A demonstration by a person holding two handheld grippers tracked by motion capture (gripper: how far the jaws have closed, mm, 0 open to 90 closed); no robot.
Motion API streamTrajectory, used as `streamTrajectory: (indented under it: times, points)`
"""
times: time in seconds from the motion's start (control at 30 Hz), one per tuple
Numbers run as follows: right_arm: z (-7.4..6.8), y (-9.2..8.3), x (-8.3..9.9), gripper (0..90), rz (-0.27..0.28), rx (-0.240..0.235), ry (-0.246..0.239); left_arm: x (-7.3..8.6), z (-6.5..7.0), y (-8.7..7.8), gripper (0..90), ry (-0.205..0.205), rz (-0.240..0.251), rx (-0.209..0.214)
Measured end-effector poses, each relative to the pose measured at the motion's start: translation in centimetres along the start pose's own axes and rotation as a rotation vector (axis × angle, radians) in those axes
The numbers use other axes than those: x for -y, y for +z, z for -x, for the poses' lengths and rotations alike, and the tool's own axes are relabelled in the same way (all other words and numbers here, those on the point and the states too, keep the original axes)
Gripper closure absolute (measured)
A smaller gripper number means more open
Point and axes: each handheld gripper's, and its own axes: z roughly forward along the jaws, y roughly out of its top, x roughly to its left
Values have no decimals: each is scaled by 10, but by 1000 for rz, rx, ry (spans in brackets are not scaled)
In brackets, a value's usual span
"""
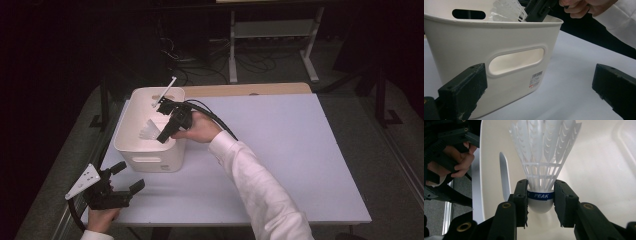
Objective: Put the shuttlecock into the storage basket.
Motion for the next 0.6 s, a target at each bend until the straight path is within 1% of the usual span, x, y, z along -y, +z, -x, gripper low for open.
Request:
streamTrajectory:
  times: [0.3, 0.4, 0.43, 0.47, 0.53, 0.6]
  points:
    - [3, 7, 2, 638, -17, 0, 6, 0, 0, 0, 0, 2, -1, 6]
    - [4, 7, 1, 622, -11, 5, -1, 0, 0, 0, 0, 3, -2, 6]
    - [5, 7, 1, 543, -6, 0, -2, 0, 0, 0, 0, 4, -2, 6]
    - [6, 6, 1, 490, -2, -11, -3, 0, 0, 0, 0, 3, -2, 6]
    - [6, 4, 1, 406, 15, -12, -1, 0, 0, 0, 0, 0, -2, 5]
    - [7, 2, 2, 334, 26, -10, -11, 0, 1, 1, 0, -4, 0, 6]
